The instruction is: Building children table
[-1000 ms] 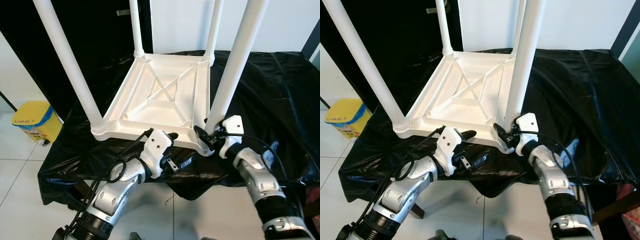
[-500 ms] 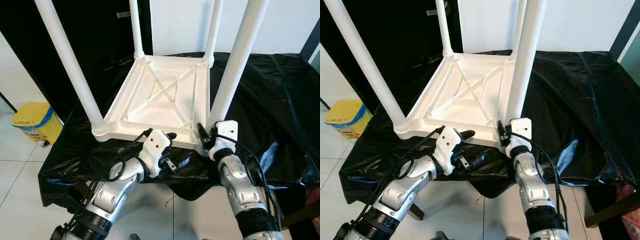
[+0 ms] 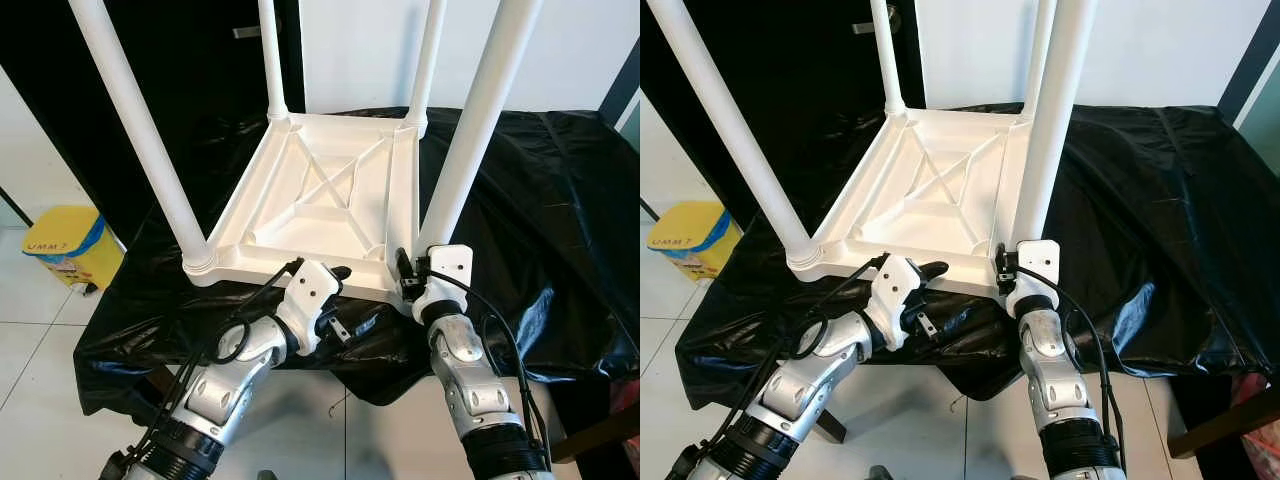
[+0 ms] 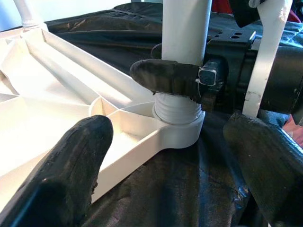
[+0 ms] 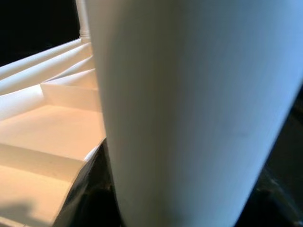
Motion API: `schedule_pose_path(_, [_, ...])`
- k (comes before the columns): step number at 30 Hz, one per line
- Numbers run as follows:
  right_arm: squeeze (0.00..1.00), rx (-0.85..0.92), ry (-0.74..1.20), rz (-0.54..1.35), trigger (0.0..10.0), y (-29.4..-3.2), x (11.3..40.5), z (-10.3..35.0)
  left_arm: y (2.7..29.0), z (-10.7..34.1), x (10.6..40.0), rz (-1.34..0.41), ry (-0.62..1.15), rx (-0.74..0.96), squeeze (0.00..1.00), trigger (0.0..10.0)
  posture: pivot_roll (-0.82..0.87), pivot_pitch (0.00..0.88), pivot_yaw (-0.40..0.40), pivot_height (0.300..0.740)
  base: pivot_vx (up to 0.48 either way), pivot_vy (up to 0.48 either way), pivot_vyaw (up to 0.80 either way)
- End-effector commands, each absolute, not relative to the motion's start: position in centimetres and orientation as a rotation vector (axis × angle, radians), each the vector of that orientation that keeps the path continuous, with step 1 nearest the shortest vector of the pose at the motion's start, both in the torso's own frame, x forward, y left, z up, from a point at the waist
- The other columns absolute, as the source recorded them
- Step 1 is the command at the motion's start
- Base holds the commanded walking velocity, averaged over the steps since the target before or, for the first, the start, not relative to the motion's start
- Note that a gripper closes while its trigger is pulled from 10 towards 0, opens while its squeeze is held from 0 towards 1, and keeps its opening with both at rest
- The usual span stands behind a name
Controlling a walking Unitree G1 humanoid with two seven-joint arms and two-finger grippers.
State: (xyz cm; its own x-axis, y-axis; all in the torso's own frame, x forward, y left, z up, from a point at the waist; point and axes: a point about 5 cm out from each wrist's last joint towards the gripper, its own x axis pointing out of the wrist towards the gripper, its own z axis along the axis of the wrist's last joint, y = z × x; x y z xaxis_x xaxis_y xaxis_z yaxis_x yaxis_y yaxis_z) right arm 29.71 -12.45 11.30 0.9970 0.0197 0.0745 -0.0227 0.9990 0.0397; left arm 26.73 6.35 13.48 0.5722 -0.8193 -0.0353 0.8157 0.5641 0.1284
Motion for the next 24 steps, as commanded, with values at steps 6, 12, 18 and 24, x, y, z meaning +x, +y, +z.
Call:
schedule_pose_path(6, [1.00,0.058,-0.092,0.055,10.0,-13.7,29.1,11.5,5.9,13.6,26.4,-1.081,-0.034,0.148,0.00,10.0,-0.16,0.000,0.030,0.740,0.000,0.000,0.00])
schedule_pose_path(12, [1.00,0.054,-0.122,0.105,10.0,-14.5,28.7,11.8,6.0,13.6,26.4,-1.085,-0.036,0.149,0.00,10.0,-0.17,0.000,0.032,0.740,0.000,0.000,0.00])
schedule_pose_path(18, [1.00,0.032,-0.135,0.284,10.0,-16.0,27.9,11.7,6.1,13.6,26.2,-1.101,-0.029,0.147,0.00,10.0,-0.17,0.000,0.040,0.740,0.000,0.000,0.00])
schedule_pose_path(24, [0.00,-0.026,-0.148,0.465,10.0,-16.2,28.3,12.0,6.2,13.5,25.9,-1.125,-0.019,0.145,0.00,10.0,-0.18,0.000,0.044,0.740,0.000,0.000,0.00])
